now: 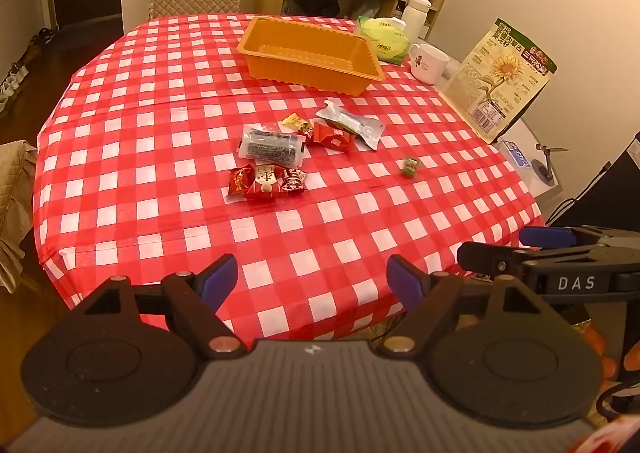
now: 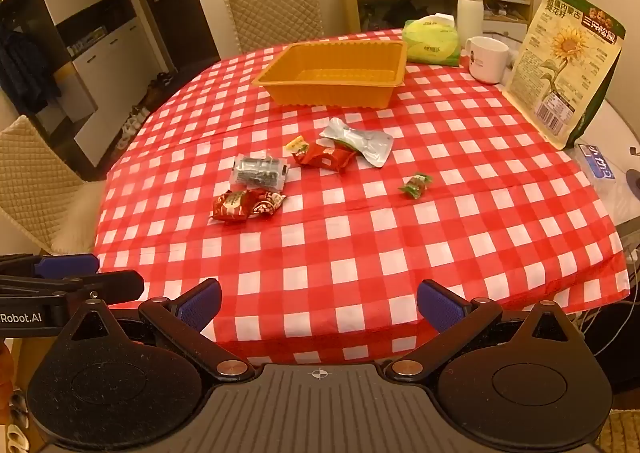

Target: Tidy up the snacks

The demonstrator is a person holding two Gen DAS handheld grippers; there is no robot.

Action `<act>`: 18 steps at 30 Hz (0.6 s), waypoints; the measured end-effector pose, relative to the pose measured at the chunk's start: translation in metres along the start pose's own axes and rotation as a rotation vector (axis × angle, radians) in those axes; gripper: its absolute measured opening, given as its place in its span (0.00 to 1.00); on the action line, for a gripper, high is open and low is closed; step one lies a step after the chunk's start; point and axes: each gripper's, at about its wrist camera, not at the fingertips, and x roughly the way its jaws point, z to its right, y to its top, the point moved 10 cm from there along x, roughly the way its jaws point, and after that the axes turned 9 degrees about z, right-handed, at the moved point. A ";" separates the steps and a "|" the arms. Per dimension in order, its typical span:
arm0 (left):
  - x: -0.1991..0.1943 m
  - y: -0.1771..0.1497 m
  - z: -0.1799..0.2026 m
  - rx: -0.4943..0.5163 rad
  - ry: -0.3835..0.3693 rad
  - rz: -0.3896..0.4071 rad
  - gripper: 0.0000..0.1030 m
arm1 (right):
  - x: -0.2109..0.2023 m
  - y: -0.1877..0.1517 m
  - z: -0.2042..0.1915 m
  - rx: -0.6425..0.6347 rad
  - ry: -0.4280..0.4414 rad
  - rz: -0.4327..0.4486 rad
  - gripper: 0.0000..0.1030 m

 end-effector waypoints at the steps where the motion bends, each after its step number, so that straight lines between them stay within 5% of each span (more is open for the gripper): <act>1: 0.000 0.000 0.000 0.001 0.001 0.000 0.78 | 0.000 0.000 -0.001 0.000 0.000 -0.001 1.00; 18: 0.000 0.000 0.000 -0.003 -0.004 0.001 0.78 | 0.001 -0.001 -0.002 -0.007 -0.003 0.000 1.00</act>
